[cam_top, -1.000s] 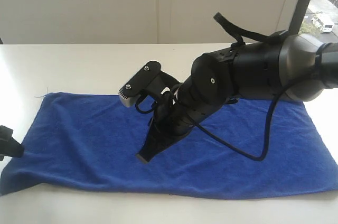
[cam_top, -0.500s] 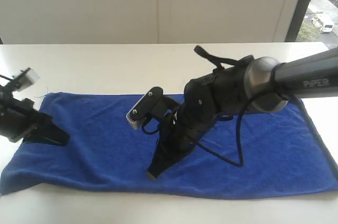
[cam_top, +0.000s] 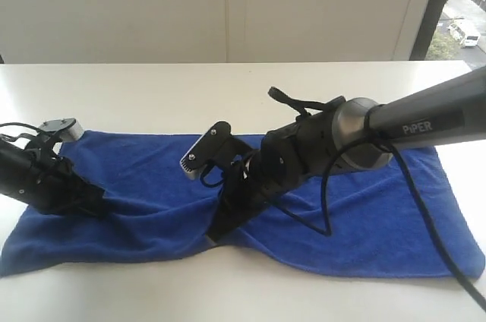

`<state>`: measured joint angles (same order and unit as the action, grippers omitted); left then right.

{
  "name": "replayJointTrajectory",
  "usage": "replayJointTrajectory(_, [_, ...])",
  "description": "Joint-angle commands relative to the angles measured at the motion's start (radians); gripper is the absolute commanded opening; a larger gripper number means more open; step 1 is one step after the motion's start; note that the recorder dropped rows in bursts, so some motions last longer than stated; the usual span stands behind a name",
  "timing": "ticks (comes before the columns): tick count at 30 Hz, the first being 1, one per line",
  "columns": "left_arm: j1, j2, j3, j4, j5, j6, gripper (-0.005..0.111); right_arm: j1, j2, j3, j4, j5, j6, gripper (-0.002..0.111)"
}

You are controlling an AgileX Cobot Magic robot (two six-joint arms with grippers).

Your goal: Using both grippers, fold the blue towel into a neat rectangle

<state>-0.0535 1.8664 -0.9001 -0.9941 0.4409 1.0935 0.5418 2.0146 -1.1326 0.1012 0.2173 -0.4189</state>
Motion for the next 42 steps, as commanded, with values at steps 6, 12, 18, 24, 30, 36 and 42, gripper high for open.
replayJointTrajectory(6, [-0.001,0.011,-0.002,0.005,-0.241,0.050,0.000,-0.089,0.020,0.006,-0.027,0.013,0.004,0.007])
replayJointTrajectory(12, [-0.001,0.011,-0.039,0.000,-0.137,0.050,0.000,-0.090,0.014,0.006,-0.027,0.028,0.004,0.007])
replayJointTrajectory(18, [-0.001,-0.032,-0.084,0.000,-0.003,0.058,0.000,-0.084,-0.090,0.006,-0.027,0.051,0.004,0.007])
replayJointTrajectory(24, [-0.001,-0.139,-0.127,0.000,0.089,0.058,0.000,-0.084,-0.246,0.006,-0.031,0.113,0.004,0.007])
replayJointTrajectory(30, [-0.001,-0.282,-0.125,0.400,0.193,-0.196,0.000,-0.135,-0.342,0.006,-0.235,0.425,0.189,0.007])
replayJointTrajectory(36, [-0.001,-0.300,-0.116,0.711,0.348,-0.468,0.000,-0.201,-0.370,0.046,-0.531,0.659,0.592,0.007])
replayJointTrajectory(42, [-0.001,-0.277,-0.031,0.720,0.300,-0.462,0.000,-0.252,-0.370,0.207,-0.535,0.661,0.607,0.007])
